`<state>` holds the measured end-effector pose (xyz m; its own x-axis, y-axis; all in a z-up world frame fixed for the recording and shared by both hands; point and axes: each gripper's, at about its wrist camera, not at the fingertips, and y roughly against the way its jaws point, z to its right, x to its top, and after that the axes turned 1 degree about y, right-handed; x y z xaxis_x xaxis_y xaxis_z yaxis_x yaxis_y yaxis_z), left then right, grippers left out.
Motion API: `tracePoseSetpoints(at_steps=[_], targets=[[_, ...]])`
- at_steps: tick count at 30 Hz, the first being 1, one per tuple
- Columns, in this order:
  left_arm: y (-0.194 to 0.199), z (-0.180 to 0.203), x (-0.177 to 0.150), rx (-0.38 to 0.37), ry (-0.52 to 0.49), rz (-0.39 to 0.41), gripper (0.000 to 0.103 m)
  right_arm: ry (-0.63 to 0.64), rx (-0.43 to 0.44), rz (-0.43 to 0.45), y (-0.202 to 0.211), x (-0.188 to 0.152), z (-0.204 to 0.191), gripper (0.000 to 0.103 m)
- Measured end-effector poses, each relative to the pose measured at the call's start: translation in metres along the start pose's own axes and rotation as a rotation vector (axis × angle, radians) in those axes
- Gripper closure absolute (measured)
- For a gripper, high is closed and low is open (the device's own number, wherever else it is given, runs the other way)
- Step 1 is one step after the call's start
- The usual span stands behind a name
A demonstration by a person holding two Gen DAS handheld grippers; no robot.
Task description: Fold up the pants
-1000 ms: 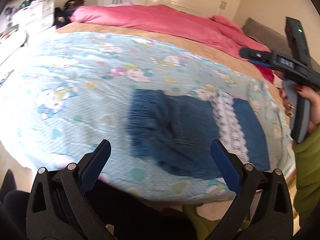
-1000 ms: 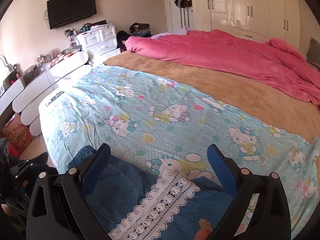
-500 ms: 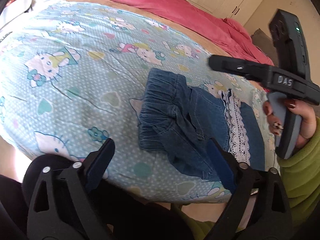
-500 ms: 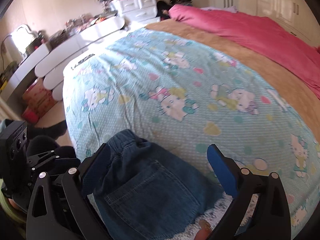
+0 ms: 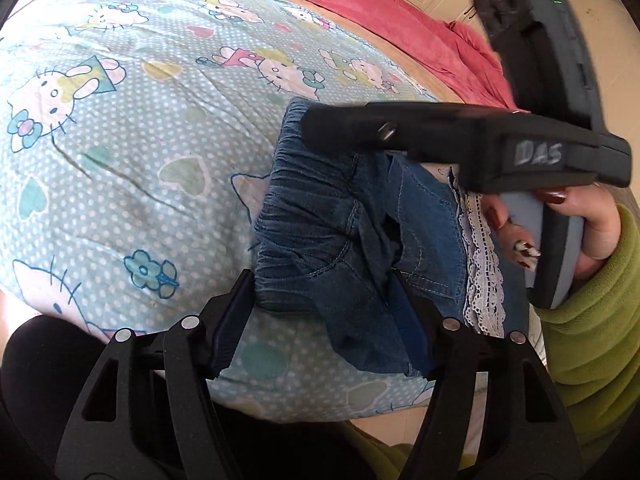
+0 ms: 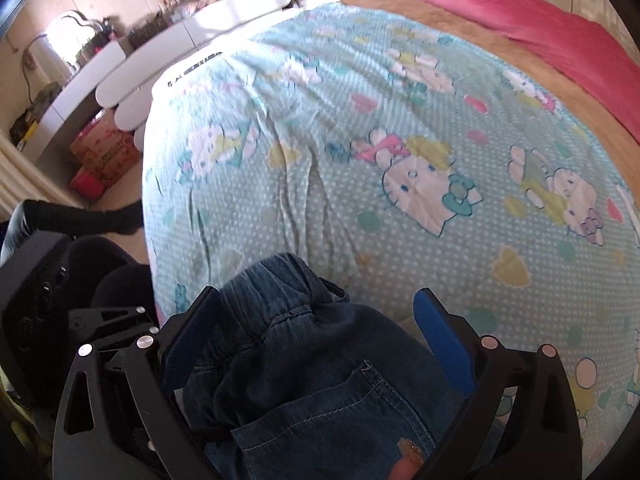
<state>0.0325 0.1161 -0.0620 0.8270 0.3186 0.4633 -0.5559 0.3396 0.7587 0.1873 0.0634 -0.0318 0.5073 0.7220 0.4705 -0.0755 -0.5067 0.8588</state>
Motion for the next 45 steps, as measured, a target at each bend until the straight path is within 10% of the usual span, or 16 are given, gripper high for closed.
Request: tracePoseSetpoints(at_steps=[3,6,12,30,34,45], targets=[[-0.002,-0.001,0.002,-0.006,0.003,-0.002,0.044,0.002,0.026,-0.038,-0.016,0.0,0.001,0.011],[-0.004,-0.002,0.005,-0.007,0.006,-0.005,0.044,-0.009,0.12,-0.058,-0.028,-0.002,0.0,0.05],[-0.006,0.002,0.009,-0.003,-0.001,0.0,0.041,-0.022,0.16,0.013,-0.007,-0.008,0.002,0.074],[0.002,0.047,0.004,-0.021,-0.057,0.031,0.025,-0.068,0.172,0.206,0.08,-0.037,0.028,0.076],[-0.003,0.063,0.006,-0.055,-0.08,0.025,0.047,-0.075,0.153,0.231,0.095,-0.049,0.036,0.076],[-0.011,0.102,0.01,-0.113,-0.154,0.018,0.063,-0.119,0.107,0.266,0.122,-0.077,0.062,0.076]])
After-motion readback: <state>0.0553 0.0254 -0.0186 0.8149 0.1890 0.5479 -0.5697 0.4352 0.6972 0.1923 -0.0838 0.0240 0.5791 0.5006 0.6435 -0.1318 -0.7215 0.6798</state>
